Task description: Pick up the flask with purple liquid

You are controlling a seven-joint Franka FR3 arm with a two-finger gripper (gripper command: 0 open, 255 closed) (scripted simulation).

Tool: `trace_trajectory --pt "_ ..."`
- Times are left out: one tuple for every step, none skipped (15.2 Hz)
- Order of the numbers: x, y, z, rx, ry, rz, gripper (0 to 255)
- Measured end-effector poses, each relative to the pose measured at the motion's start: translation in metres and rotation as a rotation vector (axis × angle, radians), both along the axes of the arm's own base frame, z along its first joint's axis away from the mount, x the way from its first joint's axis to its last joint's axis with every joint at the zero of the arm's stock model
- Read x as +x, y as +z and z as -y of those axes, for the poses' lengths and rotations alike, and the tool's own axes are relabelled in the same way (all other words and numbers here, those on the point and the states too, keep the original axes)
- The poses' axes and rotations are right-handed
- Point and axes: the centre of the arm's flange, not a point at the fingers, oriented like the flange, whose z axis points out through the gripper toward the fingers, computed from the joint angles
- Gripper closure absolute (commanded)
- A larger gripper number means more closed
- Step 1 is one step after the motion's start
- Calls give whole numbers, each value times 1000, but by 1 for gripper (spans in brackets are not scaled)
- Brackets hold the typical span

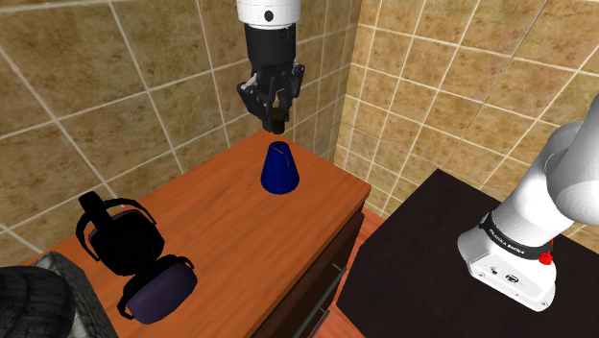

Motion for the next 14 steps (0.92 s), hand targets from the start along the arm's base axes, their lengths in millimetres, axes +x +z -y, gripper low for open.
trace_trajectory --pt "0 0 0 0 0 0 255" --pt "0 0 0 0 0 0 255" --pt "0 0 0 0 0 0 255" --pt "0 0 0 0 0 0 255" --pt "0 0 0 0 0 0 255" --pt "0 0 0 0 0 0 255" --pt "0 0 0 0 0 0 255" --pt "0 0 0 0 0 0 255" --pt "0 2 0 0 0 0 255" --pt "0 6 1 0 0 0 255" --pt "0 10 1 0 0 0 255" --pt "-1 16 1 0 0 0 255" --pt "-1 21 0 0 0 0 255" --pt "0 25 0 0 0 0 255"
